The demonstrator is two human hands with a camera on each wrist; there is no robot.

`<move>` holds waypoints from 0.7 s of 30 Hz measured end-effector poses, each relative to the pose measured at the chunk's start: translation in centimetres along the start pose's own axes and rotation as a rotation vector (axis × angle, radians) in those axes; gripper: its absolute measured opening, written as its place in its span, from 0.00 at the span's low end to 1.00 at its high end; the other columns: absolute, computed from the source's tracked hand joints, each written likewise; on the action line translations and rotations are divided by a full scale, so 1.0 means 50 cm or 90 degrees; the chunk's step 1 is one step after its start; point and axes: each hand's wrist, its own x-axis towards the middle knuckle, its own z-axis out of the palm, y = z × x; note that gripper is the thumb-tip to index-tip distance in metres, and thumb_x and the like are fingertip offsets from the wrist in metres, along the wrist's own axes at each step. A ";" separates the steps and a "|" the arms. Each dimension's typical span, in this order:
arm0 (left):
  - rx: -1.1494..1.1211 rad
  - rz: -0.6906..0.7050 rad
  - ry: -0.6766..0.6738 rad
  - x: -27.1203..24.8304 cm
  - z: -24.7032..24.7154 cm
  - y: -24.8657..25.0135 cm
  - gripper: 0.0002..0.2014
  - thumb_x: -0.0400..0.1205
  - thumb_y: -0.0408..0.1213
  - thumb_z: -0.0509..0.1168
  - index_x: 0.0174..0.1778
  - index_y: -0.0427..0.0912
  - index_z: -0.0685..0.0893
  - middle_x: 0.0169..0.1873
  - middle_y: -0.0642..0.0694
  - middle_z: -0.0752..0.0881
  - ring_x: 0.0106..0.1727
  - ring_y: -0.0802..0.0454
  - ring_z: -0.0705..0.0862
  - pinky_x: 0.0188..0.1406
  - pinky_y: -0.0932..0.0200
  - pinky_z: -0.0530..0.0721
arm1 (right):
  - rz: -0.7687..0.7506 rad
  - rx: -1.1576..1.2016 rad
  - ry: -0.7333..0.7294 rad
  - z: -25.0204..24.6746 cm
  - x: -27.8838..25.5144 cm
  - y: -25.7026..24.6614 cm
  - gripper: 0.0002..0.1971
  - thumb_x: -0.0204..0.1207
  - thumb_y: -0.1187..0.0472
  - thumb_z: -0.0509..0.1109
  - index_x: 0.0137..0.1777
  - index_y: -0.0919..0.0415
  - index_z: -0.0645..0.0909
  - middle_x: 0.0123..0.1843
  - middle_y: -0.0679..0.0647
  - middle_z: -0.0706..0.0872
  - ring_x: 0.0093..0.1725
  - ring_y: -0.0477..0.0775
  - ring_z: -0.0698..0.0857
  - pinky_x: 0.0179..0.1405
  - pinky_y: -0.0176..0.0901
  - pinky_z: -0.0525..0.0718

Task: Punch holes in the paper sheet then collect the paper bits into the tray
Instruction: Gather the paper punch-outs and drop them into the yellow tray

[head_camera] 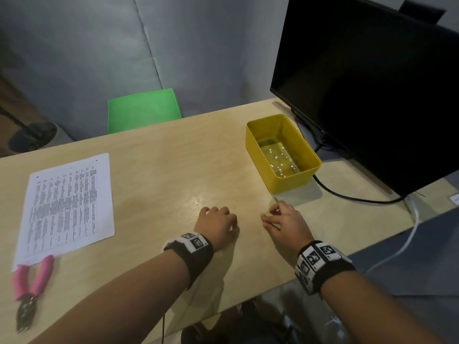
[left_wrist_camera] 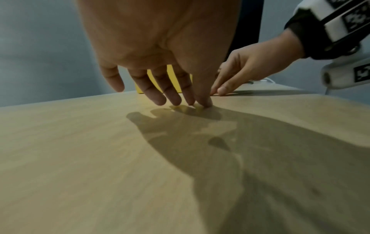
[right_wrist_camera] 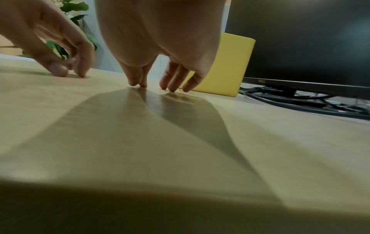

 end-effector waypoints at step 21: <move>0.073 0.062 -0.051 0.037 -0.013 -0.028 0.15 0.86 0.43 0.53 0.60 0.46 0.82 0.60 0.46 0.81 0.63 0.45 0.78 0.74 0.48 0.62 | 0.012 0.091 -0.067 -0.001 0.047 -0.002 0.07 0.80 0.61 0.63 0.44 0.56 0.82 0.48 0.50 0.80 0.51 0.51 0.78 0.56 0.48 0.79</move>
